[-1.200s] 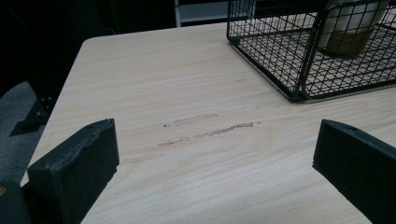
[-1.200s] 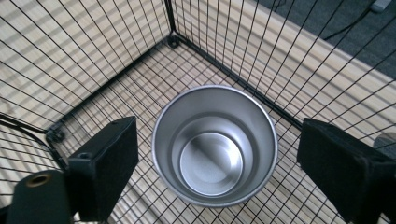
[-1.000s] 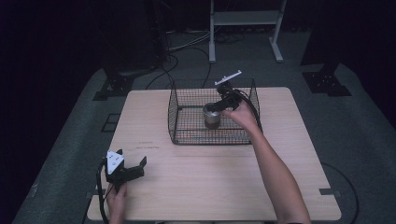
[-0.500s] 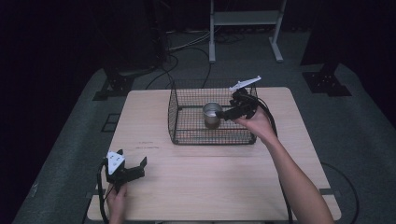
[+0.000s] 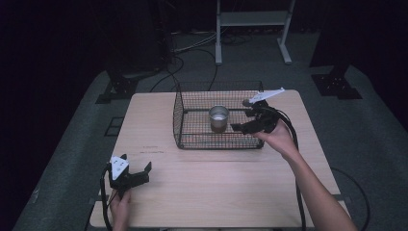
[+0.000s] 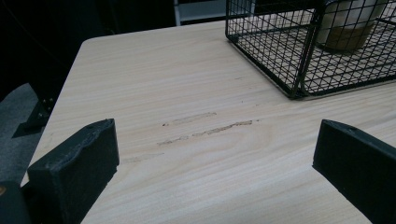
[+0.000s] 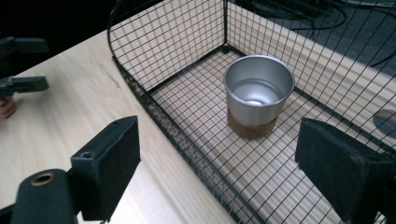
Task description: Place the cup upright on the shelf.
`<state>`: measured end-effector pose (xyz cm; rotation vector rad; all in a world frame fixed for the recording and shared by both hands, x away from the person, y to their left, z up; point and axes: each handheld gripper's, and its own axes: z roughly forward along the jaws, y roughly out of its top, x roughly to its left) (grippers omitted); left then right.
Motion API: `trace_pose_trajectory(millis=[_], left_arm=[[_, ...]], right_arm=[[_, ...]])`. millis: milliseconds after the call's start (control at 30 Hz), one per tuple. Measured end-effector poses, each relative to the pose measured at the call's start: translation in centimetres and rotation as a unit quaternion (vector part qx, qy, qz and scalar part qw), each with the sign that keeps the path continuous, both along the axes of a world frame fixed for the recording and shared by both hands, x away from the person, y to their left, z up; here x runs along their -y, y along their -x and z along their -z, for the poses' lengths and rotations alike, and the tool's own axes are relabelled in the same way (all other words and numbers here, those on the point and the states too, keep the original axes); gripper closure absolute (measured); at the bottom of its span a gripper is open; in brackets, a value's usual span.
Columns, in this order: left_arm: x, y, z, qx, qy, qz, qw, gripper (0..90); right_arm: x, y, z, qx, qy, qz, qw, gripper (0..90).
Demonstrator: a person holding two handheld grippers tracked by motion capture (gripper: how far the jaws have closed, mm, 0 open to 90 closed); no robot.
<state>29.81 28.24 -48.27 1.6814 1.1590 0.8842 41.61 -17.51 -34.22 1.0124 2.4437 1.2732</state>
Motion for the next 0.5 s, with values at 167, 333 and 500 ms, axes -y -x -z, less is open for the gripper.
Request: trace_pose_trajectory(millis=[167,333,500], left_arm=[[0.1,0.0,0.0,0.001,0.001,-0.001,1.0,0.0],[0.1,0.0,0.0,-0.001,-0.002,-0.001,1.0,0.0],[0.1,0.0,0.0,-0.001,-0.004,-0.001,1.0,0.0]], right_arm=[[0.8,1.5,0.3,0.007,0.003,-0.008,0.9999,13.5],[1.6,2.7,1.0,0.008,0.006,-0.015,0.9998,13.5],[2.8,4.9,2.1,0.012,0.003,-0.021,0.9997,13.5]])
